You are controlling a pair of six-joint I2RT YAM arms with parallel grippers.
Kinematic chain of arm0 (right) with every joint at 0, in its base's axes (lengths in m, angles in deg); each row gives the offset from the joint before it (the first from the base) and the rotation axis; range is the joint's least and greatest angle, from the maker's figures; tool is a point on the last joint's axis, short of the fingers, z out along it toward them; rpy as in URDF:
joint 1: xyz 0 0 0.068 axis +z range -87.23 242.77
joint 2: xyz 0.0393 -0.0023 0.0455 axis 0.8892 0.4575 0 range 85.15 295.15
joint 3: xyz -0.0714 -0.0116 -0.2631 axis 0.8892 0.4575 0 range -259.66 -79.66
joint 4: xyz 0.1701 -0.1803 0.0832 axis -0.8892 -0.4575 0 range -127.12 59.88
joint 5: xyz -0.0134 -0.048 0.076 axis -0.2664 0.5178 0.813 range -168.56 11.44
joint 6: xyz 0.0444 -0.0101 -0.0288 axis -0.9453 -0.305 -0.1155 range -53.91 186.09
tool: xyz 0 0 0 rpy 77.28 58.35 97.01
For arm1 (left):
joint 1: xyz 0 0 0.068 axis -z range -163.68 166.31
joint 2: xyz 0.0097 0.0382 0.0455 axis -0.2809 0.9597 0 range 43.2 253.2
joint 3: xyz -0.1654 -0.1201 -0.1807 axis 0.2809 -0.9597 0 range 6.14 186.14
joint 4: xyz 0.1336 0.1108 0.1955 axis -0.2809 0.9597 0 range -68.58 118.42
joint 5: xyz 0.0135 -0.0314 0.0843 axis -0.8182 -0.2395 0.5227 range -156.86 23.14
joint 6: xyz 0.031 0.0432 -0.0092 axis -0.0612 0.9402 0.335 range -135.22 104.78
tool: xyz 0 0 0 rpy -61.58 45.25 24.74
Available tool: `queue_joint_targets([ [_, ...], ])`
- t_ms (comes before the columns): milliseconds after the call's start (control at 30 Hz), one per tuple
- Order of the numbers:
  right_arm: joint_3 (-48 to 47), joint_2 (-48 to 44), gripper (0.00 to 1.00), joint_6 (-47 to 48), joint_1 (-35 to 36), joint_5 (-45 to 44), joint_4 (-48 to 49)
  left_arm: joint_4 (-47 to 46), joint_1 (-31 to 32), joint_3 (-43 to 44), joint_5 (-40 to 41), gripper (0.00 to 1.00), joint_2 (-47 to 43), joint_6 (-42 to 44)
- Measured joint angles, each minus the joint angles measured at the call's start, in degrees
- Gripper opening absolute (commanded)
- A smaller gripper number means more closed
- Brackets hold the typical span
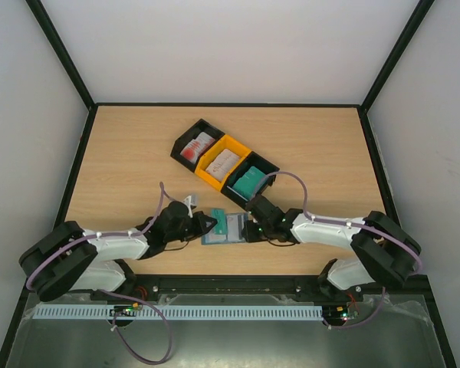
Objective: Put the credit cards into the card holder
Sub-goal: Insert the credit card into the card holder.
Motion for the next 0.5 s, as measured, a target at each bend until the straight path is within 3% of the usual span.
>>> queue_joint_targets([
  [233,2.3,-2.1,0.27,-8.9,3.0,-1.3,2.2,-2.9,0.0,-3.7,-2.0,0.03,-0.3,0.0],
  [500,2.0,-1.8,0.24,-10.9,3.2,-2.8,1.5,-3.3,0.0,-5.2,-3.7,0.03,-1.6,2.5],
])
